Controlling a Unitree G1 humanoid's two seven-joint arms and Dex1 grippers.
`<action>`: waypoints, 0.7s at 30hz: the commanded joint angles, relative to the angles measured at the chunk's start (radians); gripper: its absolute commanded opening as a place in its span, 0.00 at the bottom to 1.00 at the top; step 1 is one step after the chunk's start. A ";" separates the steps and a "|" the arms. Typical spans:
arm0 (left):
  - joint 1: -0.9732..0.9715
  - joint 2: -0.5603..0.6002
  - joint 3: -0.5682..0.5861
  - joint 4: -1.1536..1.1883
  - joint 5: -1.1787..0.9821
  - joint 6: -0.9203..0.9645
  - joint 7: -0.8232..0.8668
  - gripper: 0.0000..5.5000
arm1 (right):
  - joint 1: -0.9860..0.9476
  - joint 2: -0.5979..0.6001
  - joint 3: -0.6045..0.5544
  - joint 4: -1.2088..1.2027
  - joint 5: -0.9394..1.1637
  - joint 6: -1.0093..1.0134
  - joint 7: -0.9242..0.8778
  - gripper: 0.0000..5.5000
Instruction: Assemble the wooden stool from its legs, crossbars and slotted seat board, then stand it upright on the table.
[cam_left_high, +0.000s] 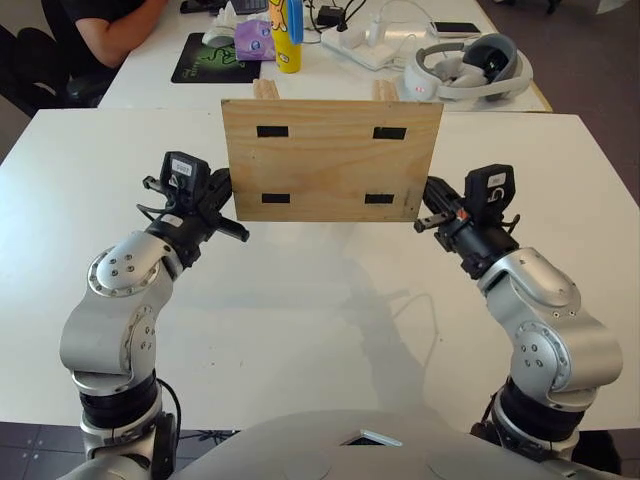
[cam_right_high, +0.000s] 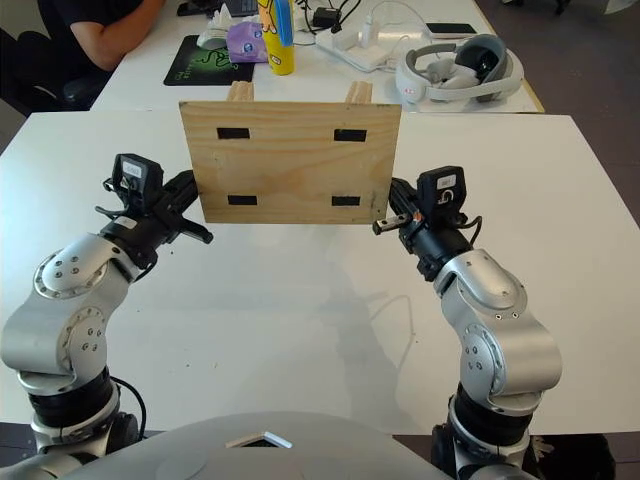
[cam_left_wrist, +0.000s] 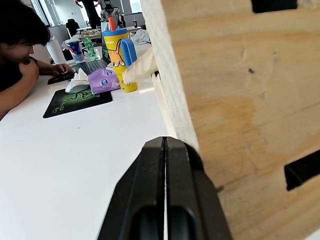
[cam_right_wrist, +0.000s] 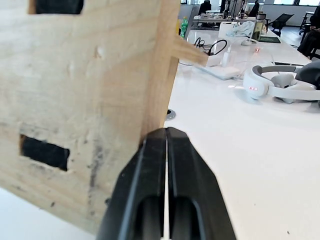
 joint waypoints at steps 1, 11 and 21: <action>-0.107 -0.026 -0.033 0.000 -0.078 -0.003 -0.025 0.00 | -0.105 0.022 0.026 0.008 0.098 0.021 0.036 0.00; -0.241 -0.035 0.010 0.059 -0.083 0.006 0.000 0.00 | -0.228 0.027 0.009 0.065 0.103 0.035 0.024 0.00; -0.164 -0.053 -0.018 0.015 -0.094 0.039 0.015 0.00 | -0.198 0.019 0.019 0.043 0.107 0.057 0.015 0.00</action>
